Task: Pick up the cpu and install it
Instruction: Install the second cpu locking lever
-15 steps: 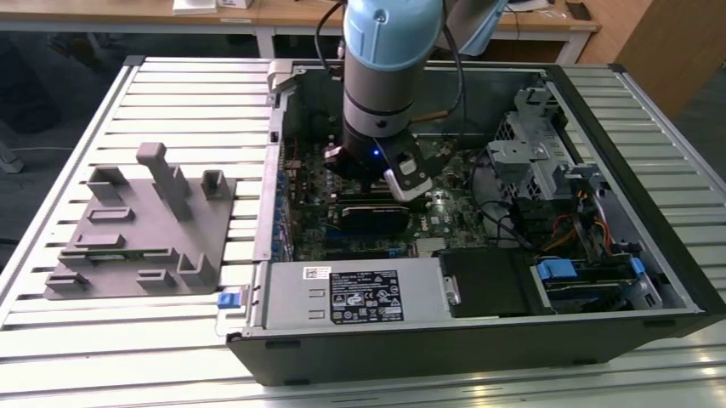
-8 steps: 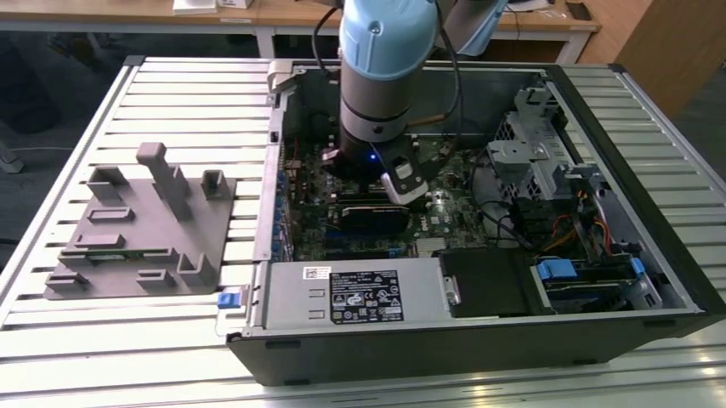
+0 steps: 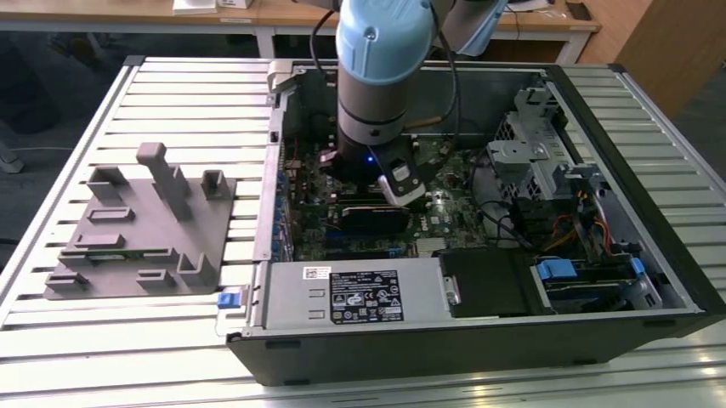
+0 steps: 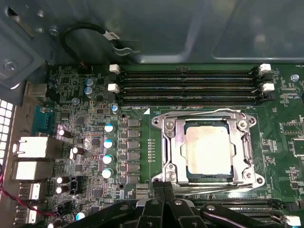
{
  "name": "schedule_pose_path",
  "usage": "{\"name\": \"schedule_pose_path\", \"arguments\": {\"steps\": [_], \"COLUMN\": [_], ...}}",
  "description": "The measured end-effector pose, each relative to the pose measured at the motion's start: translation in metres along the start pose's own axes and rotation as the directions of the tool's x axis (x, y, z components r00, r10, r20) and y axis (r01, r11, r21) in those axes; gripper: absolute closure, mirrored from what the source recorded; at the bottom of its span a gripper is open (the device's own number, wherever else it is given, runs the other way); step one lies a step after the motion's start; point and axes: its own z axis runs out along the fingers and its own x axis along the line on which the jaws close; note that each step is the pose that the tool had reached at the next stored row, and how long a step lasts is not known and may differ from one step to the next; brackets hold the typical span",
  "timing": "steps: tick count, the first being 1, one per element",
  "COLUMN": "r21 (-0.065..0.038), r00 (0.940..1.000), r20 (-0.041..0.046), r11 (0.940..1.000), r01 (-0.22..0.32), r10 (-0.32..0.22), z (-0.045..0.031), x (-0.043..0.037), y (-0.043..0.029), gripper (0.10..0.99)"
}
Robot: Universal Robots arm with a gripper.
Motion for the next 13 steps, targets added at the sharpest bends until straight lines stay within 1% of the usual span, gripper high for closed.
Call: {"name": "schedule_pose_path", "arguments": {"steps": [13], "r21": [-0.004], "r00": [1.0000], "r20": [0.0001], "r11": [1.0000], "r01": [0.000], "r10": [0.000], "z": [0.0027], "x": [0.0002], "y": [-0.0007], "gripper": [0.980]}}
